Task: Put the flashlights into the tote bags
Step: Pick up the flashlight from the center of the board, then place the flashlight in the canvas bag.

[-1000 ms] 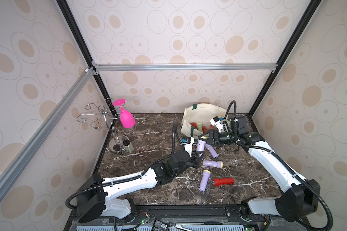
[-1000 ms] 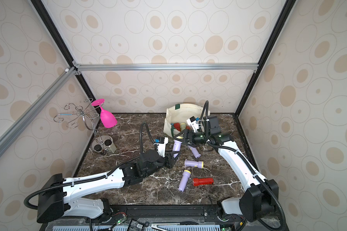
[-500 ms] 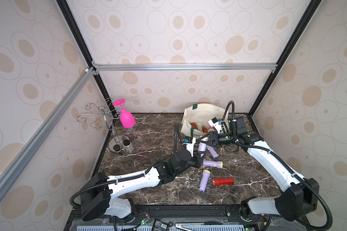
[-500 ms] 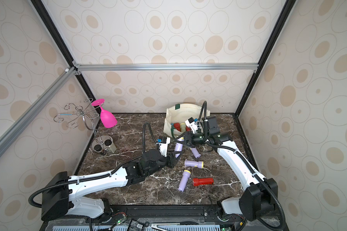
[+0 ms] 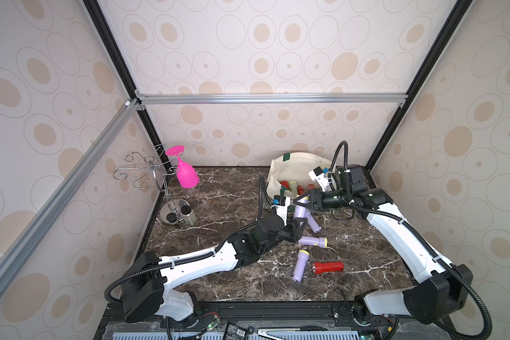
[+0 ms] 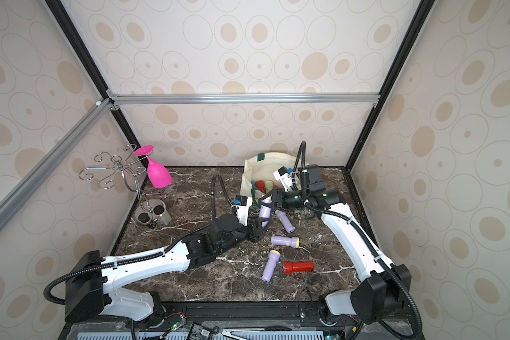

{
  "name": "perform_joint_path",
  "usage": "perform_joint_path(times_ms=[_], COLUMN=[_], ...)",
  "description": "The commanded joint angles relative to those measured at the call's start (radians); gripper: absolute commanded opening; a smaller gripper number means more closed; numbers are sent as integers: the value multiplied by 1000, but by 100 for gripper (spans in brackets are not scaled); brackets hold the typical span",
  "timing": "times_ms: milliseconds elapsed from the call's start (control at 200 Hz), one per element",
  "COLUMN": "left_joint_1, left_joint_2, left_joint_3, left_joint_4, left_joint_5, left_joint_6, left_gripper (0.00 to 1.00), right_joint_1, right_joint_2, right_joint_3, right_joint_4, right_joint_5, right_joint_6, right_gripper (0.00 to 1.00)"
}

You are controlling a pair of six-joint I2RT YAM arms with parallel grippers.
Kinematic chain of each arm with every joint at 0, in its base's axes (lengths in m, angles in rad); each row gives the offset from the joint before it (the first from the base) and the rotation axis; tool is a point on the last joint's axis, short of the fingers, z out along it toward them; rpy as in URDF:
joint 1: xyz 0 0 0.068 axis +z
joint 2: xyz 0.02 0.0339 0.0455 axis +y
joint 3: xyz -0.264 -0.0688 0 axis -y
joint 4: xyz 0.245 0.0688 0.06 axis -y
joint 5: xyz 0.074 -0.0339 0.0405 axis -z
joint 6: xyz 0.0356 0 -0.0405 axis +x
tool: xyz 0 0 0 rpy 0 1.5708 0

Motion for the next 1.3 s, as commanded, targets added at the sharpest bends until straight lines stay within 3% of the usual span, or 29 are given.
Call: perform_joint_path(times_ms=[0, 110, 275, 785, 1055, 1291], left_joint_1=[10, 10, 10, 9, 9, 9], left_joint_2=[-4, -7, -24, -79, -115, -95], left_joint_3=[39, 44, 20, -71, -113, -114], left_joint_4=[-29, -57, -82, -87, -92, -104], left_joint_5=[-20, -18, -34, -47, -59, -56], left_joint_6=[18, 25, 25, 9, 2, 11], left_gripper=[73, 88, 94, 96, 96, 96], right_joint_1=[-18, -36, -52, -56, -55, -50], right_joint_2=[15, 23, 102, 457, 665, 777], right_joint_3=[58, 111, 259, 596, 779, 830], right_joint_4=[-67, -45, -84, -51, -134, -176], right_joint_5=[103, 167, 282, 446, 502, 519], right_joint_6=[-28, -15, -39, -37, -94, -124], right_gripper=[0, 0, 0, 0, 0, 0])
